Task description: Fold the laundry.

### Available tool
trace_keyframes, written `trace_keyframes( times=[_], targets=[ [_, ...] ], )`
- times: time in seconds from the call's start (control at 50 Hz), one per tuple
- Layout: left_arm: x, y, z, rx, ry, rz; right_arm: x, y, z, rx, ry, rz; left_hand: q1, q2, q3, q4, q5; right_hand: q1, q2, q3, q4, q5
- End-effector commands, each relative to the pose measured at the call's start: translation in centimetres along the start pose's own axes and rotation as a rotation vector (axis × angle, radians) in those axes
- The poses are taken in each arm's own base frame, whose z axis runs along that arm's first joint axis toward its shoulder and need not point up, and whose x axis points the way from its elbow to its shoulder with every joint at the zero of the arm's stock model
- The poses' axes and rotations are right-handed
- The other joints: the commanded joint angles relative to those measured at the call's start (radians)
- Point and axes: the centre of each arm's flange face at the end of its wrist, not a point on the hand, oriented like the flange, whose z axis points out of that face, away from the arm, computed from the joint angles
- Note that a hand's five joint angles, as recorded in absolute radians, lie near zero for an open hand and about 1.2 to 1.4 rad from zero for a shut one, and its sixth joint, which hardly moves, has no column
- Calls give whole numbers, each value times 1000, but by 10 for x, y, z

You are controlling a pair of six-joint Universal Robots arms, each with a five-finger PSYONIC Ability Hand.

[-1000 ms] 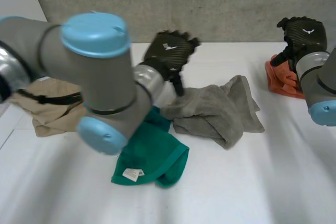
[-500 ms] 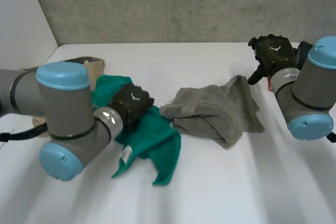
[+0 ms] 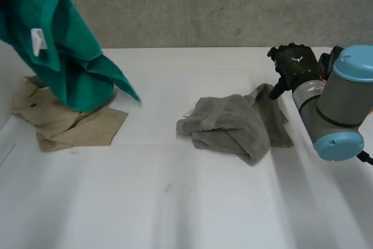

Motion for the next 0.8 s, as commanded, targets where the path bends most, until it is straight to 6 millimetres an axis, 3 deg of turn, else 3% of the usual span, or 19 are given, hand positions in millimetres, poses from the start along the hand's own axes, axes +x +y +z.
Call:
trace_keyframes(
  times=[0.02, 0.08, 0.1, 0.12, 0.16, 0.24, 0.32, 0.42, 0.48, 0.5, 0.56, 0.58, 0.66, 0.8],
  targets=[
    [21, 65, 16, -229, 98, -13, -1, 1, 0, -3, -2, -6, 278, 222, 214, 199, 274, -20, -54, -8, -8, 25],
    [33, 100, 23, -304, 114, -10, -1, 2, 0, -3, -2, -6, 278, 222, 214, 199, 274, -20, -54, -8, -8, 25],
    [34, 107, 25, -312, 111, -9, -1, 2, 0, -3, -2, -6, 63, 7, -1, -16, 59, -20, -54, -8, -8, 25],
    [40, 119, 29, -321, 117, -7, -1, 2, 0, -2, -4, -6, -494, -550, -558, -574, -499, -23, -57, -11, -11, 22],
    [45, 127, 31, -328, 125, 0, -1, 1, 0, -1, -3, -6, -944, -1000, -1008, -1023, -948, -38, -71, -26, -26, 8],
    [55, 106, 23, -295, 155, 18, -1, -4, 0, 13, -9, -8, -944, -1000, -1008, -1023, -948, -58, -92, -47, -46, -13],
    [70, 68, 0, -239, 211, -1, 1, -14, 0, 40, -20, -35, -944, -1000, -1008, -1023, -948, -64, -98, -52, -52, -19],
    [115, 15, -52, -148, 388, -52, 4, -22, 0, 43, -71, -163, -944, -1000, -1008, -1023, -948, -59, -92, -47, -46, -13],
    [140, -5, -78, -108, 491, -79, 6, -25, -1, 24, -99, -232, -944, -1000, -1008, -1023, -948, -53, -86, -41, -40, -7],
    [158, -13, -95, -93, 561, -93, 8, -27, -2, 5, -116, -270, -944, -1000, -1008, -1023, -948, -47, -80, -35, -35, -1],
    [184, -24, -119, -70, 653, -103, 10, -26, -3, -39, -139, -311, -944, -1000, -1008, -1023, -948, -41, -74, -29, -29, 5],
    [201, -29, -134, -61, 712, -110, 12, -23, -4, -71, -151, -331, -938, -994, -1001, -1017, -942, -41, -74, -29, -29, 5],
    [247, -22, -162, -74, 839, -92, 12, -12, -4, -139, -179, -366, -841, -897, -904, -920, -845, 3, -30, 15, 15, 48],
    [308, -4, -183, -88, 936, -52, 6, 13, 1, -206, -213, -374, -709, -765, -772, -788, -713, 112, 78, 124, 124, 157]
  ],
)
